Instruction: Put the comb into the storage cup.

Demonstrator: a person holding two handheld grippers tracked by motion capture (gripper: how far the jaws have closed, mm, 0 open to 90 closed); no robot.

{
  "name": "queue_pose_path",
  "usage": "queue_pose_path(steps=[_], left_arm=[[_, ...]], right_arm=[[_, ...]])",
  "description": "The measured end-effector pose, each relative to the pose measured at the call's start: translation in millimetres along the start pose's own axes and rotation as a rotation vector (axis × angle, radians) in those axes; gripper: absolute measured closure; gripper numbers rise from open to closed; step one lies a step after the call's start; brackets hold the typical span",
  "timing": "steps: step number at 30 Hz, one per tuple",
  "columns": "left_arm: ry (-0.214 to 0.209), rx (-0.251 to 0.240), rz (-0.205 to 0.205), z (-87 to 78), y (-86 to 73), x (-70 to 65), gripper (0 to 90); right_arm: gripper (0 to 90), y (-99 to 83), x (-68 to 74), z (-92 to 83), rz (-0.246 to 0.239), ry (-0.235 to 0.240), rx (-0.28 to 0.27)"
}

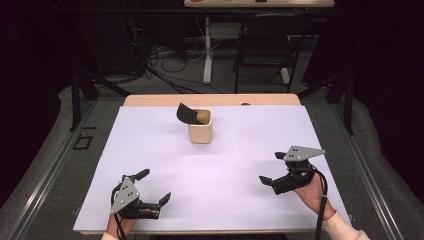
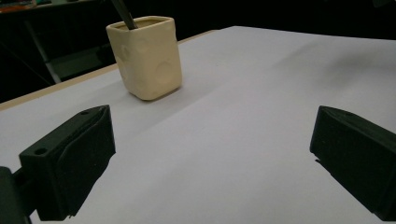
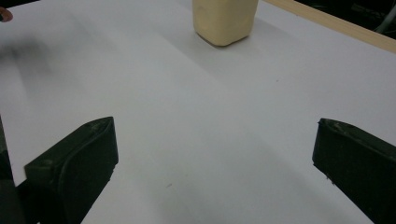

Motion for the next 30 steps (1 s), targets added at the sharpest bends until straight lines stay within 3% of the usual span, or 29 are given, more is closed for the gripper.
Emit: queue_pose_path(steps=[12, 18, 30], left_arm=[[0.003, 0.002, -0.002, -0.1, -0.8, 0.3, 0.2], [0.007, 0.005, 0.001, -0.2, -1.1, 0.4, 0.2], [0.013, 0.008, 0.000, 0.0, -2.1, 1.3, 0.1]], right_arm=[[0.0, -34.0, -4.9, -16.6, 0.000, -0.063, -0.004], [0.0, -45.2, -4.5, -22.5, 0.027, -0.069, -0.008], [0.1, -64.1, 2.2, -31.8, -0.003, -0.104, -0.024]])
Point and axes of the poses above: each handheld gripper's, and its own axes: z roughly forward along the jaws, y roughly out of its top, x roughly to its left, the point moved 9 cm from there along z, roughly forward along the jaws, and after that the axes turned 9 degrees about z, right-handed, at the moved point
